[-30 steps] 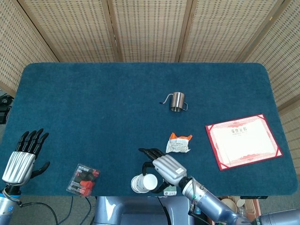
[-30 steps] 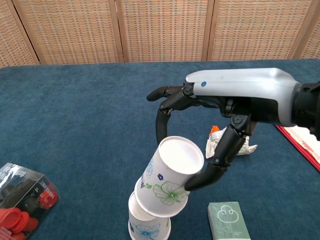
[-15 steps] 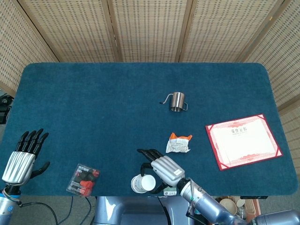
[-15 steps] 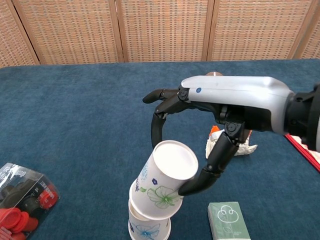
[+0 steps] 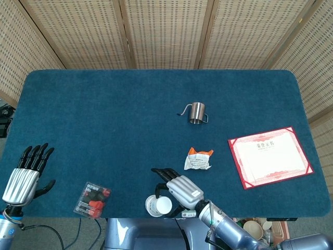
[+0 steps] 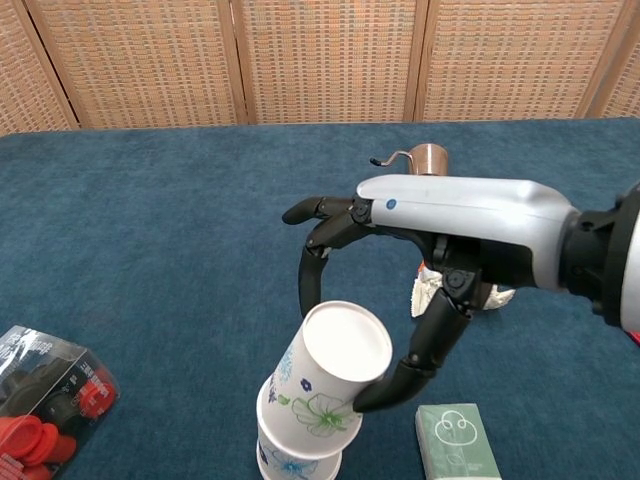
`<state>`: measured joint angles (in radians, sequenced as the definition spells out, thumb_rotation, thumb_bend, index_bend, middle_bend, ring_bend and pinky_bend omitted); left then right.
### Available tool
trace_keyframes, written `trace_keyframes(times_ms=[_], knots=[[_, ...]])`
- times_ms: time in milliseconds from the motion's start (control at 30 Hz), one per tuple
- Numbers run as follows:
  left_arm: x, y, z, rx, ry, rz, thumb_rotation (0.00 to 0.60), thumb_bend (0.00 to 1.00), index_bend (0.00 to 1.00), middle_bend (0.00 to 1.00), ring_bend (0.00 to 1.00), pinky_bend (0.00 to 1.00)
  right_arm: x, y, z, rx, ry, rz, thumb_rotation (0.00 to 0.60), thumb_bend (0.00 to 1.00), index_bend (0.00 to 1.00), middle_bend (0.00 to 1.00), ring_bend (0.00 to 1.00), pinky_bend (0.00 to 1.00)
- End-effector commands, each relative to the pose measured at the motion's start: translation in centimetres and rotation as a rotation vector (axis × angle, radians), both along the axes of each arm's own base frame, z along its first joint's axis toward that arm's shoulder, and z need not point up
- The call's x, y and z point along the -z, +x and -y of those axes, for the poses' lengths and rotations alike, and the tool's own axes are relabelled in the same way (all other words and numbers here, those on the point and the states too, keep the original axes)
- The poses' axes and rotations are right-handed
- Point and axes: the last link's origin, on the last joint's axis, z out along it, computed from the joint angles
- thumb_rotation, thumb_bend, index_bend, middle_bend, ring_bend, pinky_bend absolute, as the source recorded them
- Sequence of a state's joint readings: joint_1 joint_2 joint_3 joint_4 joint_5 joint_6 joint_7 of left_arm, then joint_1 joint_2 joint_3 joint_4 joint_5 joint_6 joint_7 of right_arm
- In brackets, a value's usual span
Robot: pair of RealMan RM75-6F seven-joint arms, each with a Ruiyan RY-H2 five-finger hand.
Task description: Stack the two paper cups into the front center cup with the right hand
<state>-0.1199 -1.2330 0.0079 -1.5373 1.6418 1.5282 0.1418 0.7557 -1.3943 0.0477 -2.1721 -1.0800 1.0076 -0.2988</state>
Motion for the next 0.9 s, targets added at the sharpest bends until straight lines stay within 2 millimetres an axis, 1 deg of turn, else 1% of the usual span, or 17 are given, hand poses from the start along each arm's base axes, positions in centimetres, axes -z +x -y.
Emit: trace_keyframes(times_ms=[33,467,500,633,900], knots=[[0.02,0.03,0.00,0.001,-0.001,0.000,0.600,0.26,0.00,0.00,0.00,0.00,0.13,0.11,0.03,0.001,-0.005,0.008,0.600,0.05,0.51,0.05,0.00,0.00],[-0.04,-0.08,-0.06,-0.003,0.000,0.002,0.600,0.26,0.00,0.00,0.00,0.00,0.92,0.26,0.07,-0.002,-0.007,0.008,0.600,0.06,0.51,0.04,0.00,0.00],[-0.04,-0.08,-0.06,-0.003,0.000,0.002,0.600,0.26,0.00,0.00,0.00,0.00,0.95,0.27,0.05,-0.001,-0.004,0.010,0.600,0.06,0.50,0.03,0.00,0.00],[-0.07,-0.07,-0.06,-0.002,0.001,0.004,0.600,0.26,0.00,0.00,0.00,0.00,1.03,0.25,0.05,0.002,0.001,0.015,0.600,0.05,0.41,0.00,0.00,0.00],[-0.06,-0.06,-0.07,-0.001,0.000,0.004,0.600,0.26,0.00,0.00,0.00,0.00,1.05,0.23,0.07,0.005,-0.001,0.025,0.600,0.05,0.39,0.00,0.00,0.00]])
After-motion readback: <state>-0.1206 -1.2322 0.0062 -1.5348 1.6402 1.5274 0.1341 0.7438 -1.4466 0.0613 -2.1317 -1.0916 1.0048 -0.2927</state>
